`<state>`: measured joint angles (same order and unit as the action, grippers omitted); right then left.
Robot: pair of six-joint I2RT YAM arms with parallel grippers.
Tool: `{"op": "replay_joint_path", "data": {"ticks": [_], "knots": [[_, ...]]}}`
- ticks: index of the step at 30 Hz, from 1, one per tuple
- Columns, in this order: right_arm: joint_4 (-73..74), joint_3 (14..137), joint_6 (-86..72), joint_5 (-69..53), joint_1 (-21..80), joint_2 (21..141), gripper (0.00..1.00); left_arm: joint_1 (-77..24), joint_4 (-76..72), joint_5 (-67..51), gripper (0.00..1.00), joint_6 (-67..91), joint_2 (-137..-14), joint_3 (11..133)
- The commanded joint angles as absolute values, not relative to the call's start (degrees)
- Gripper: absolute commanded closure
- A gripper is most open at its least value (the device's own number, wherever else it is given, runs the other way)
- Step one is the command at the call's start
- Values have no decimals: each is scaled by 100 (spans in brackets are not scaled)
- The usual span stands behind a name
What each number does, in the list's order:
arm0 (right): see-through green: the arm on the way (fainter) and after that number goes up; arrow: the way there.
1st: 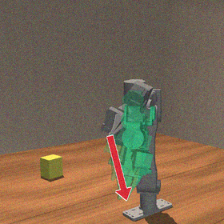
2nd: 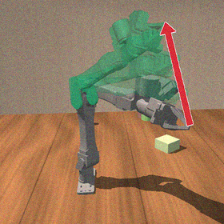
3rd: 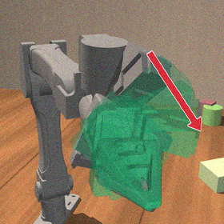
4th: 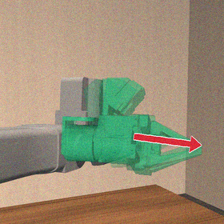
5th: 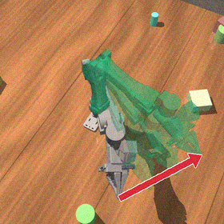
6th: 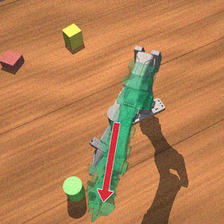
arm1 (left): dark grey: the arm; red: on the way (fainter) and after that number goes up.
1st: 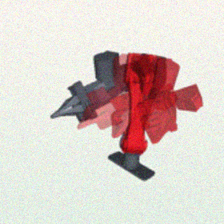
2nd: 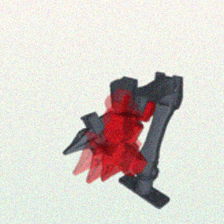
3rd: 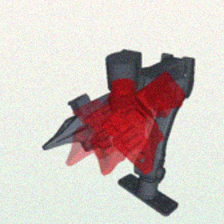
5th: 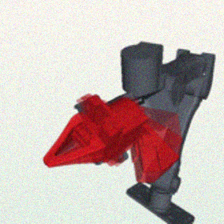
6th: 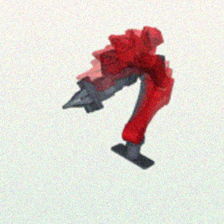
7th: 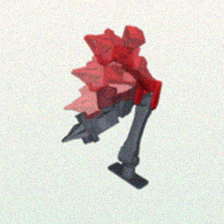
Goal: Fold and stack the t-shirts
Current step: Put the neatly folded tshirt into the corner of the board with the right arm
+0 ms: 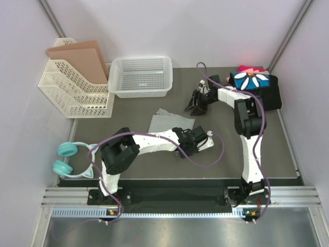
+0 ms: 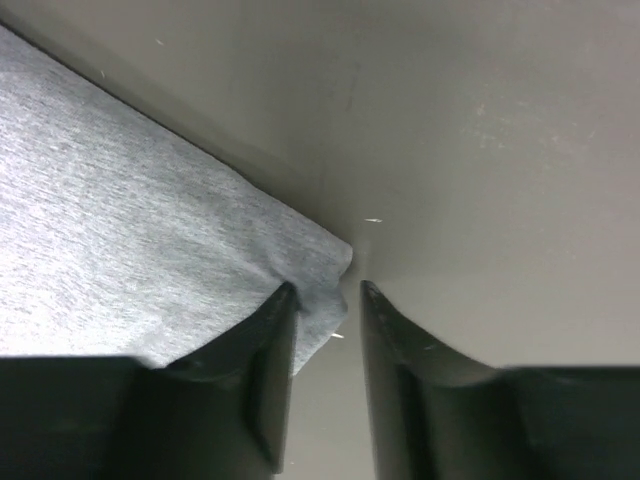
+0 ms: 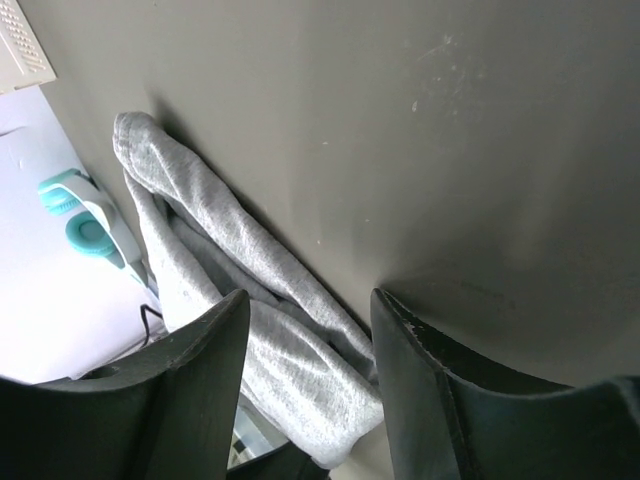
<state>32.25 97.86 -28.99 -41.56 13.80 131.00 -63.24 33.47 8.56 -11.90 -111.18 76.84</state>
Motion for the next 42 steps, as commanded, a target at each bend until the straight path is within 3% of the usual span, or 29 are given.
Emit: {"op": "replay_joint_path", "data": {"ticks": [1,2,4,13,19,26,29,33,37,41,42], "knots": [[3252,9554,-2733,-3938,1591,13140,53,-6319,3471,431,77,-1160,-11180,7796],[3261,9528,-2707,-3903,1617,13140,55,-6319,3506,405,93,-1178,-11162,7796],[3296,9457,-2690,-3867,1643,13122,60,-6319,3524,369,100,-1222,-11145,7761],[3269,9229,-2689,-3788,1635,12946,61,-6258,3603,124,100,-1573,-10671,7199],[3314,9193,-2654,-3744,1591,12823,59,-6205,4551,-324,100,-2477,-9863,6540],[3323,8975,-2566,-3735,1573,12665,45,-5968,6054,-194,100,-3750,-8782,5610],[3217,8799,-2566,-3779,1556,12586,44,-5381,6468,236,100,-4277,-8324,5231],[3033,8631,-2593,-3946,1547,12551,43,-3890,6680,570,100,-5035,-7946,5107],[2567,8350,-2777,-4349,1556,12542,43,-3139,6023,1342,100,-5589,-7796,4869],[2075,8034,-2900,-4693,1661,12551,41,-2577,5406,1337,100,-5757,-8129,5122],[2048,7998,-2866,-4772,1748,12542,41,-2540,5457,1284,94,-5687,-8243,5255]]}}
